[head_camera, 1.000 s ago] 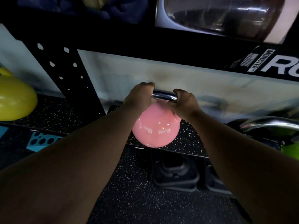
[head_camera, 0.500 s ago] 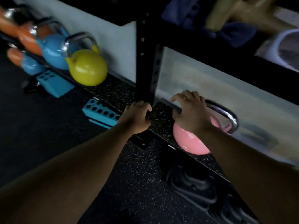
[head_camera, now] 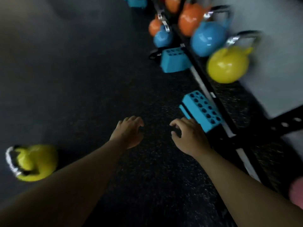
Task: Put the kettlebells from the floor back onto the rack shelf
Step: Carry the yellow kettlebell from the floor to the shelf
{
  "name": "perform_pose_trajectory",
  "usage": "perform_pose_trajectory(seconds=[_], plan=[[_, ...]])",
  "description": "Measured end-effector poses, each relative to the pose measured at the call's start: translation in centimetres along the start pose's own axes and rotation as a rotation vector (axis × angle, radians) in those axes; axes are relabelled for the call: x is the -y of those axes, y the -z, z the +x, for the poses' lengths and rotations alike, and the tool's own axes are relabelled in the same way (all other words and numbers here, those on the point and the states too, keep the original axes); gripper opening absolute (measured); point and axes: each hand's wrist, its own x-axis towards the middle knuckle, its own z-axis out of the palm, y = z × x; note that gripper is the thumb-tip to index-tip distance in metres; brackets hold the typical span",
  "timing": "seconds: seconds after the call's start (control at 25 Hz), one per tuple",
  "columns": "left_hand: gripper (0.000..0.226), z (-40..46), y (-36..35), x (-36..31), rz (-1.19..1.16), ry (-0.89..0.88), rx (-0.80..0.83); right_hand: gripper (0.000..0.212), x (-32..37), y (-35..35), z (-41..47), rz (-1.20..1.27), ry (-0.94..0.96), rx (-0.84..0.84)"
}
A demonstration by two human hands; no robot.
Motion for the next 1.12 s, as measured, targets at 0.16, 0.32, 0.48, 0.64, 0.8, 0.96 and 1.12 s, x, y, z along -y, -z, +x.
perform_pose_trajectory(seconds=[0.16, 0.32, 0.48, 0.64, 0.8, 0.96, 1.12], plan=[[0.037, -6.8, 2.4, 15.7, -0.034, 0.202, 0.001, 0.026, 13.8, -9.0, 5.0, 0.049, 0.15, 0.099], [0.036, -14.7, 5.2, 30.8, -0.044, 0.407, -0.061, 0.024, 28.1, -18.2, 9.1, 0.084, 0.249, 0.267], [0.04, -20.3, 7.4, 41.2, 0.015, 0.514, -0.026, 0.022, 38.1, -24.8, 11.3, 0.102, 0.286, 0.358], [0.044, -23.5, 9.4, 50.3, 0.101, 0.547, 0.0, 0.02, 45.8, -31.3, 12.5, 0.109, 0.336, 0.481], [0.047, -22.6, 9.7, 54.7, 0.207, 0.477, 0.081, 0.015, 48.9, -35.9, 12.5, 0.11, 0.317, 0.581], [0.052, -20.0, 9.9, 58.0, 0.293, 0.479, 0.172, 0.016, 50.0, -39.9, 12.7, 0.134, 0.177, 0.749], [0.076, -16.6, 8.4, 62.0, 0.404, 0.393, 0.301, 0.046, 50.9, -45.1, 13.8, 0.18, -0.017, 0.852]])
